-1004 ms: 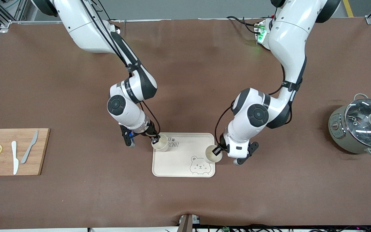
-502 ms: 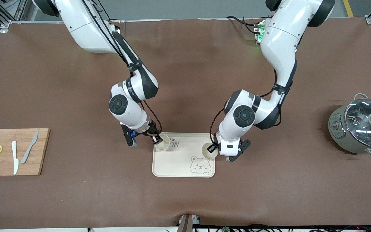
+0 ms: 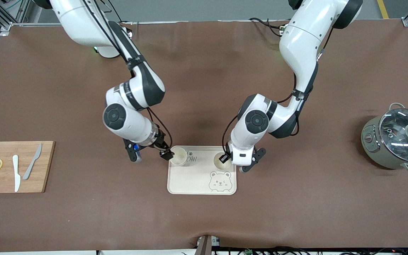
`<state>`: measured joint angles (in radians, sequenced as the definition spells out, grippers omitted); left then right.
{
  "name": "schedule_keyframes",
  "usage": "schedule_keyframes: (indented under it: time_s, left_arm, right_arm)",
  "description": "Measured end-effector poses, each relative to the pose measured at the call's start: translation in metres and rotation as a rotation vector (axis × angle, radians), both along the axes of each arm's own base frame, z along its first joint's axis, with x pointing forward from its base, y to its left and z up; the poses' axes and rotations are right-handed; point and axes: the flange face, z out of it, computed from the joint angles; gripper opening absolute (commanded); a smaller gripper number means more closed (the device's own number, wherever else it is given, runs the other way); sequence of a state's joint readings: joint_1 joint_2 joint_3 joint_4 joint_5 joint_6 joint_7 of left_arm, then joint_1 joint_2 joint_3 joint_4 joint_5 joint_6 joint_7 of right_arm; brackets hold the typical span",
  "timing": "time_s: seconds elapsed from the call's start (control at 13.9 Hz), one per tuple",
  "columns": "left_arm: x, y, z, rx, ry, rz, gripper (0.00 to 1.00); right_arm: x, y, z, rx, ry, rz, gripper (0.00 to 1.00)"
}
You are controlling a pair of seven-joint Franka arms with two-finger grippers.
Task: Place white IKEA cup upright on tray with both arms
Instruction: 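Open the right gripper and withdraw it while the left gripper releases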
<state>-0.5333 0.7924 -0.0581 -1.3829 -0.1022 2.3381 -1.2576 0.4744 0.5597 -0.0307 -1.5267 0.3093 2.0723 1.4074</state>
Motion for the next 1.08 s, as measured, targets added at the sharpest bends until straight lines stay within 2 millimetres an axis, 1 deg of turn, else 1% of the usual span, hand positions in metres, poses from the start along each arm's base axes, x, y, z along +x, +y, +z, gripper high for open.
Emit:
schedule_keyframes:
  time_s: [0.07, 0.14, 0.22, 0.29, 0.36, 0.43, 0.5, 0.57, 0.72, 0.86, 0.93, 1.08]
  left_arm:
    - [-0.001, 0.000, -0.001, 0.001, 0.002, -0.001, 0.09]
    - [-0.001, 0.000, -0.004, 0.004, 0.005, 0.000, 0.10]
    - [-0.001, 0.001, -0.008, 0.008, 0.008, -0.001, 0.21]
    - [-0.001, 0.001, -0.011, 0.013, 0.010, -0.003, 0.50]
    - [-0.001, 0.002, -0.013, 0.023, 0.006, -0.010, 0.95]
    - [-0.001, 0.002, -0.014, 0.033, 0.001, -0.019, 1.00]
    - [-0.001, 0.002, -0.014, 0.041, -0.004, -0.025, 1.00]
    - [-0.001, 0.002, -0.013, 0.044, -0.009, -0.028, 1.00]
    - [0.002, 0.003, -0.009, 0.055, -0.027, -0.039, 1.00]
    - [0.008, 0.006, 0.003, 0.063, -0.056, -0.045, 1.00]
    - [0.011, 0.007, 0.011, 0.062, -0.065, -0.045, 1.00]
    - [0.012, 0.013, 0.030, 0.085, -0.066, -0.086, 1.00]
  right_arm:
    - [0.002, -0.014, 0.016, -0.010, 0.061, 0.012, 1.00]
    - [0.005, -0.028, 0.032, -0.012, 0.098, 0.033, 1.00]
    - [0.007, -0.042, 0.045, -0.008, 0.116, 0.059, 1.00]
    - [0.008, -0.055, 0.056, -0.005, 0.133, 0.079, 1.00]
    - [0.008, -0.068, 0.067, -0.004, 0.150, 0.083, 1.00]
    - [0.008, -0.081, 0.081, -0.006, 0.151, 0.079, 1.00]
    - [0.007, -0.092, 0.097, -0.013, 0.142, 0.075, 1.00]
    - [0.004, -0.099, 0.113, -0.029, 0.131, 0.076, 1.00]
    - [-0.003, -0.108, 0.139, -0.100, 0.089, 0.109, 1.00]
    - [-0.008, -0.110, 0.166, -0.162, 0.010, 0.230, 1.00]
    - [-0.010, -0.109, 0.178, -0.166, -0.013, 0.294, 1.00]
    - [-0.017, -0.115, 0.198, -0.172, 0.001, 0.362, 1.00]
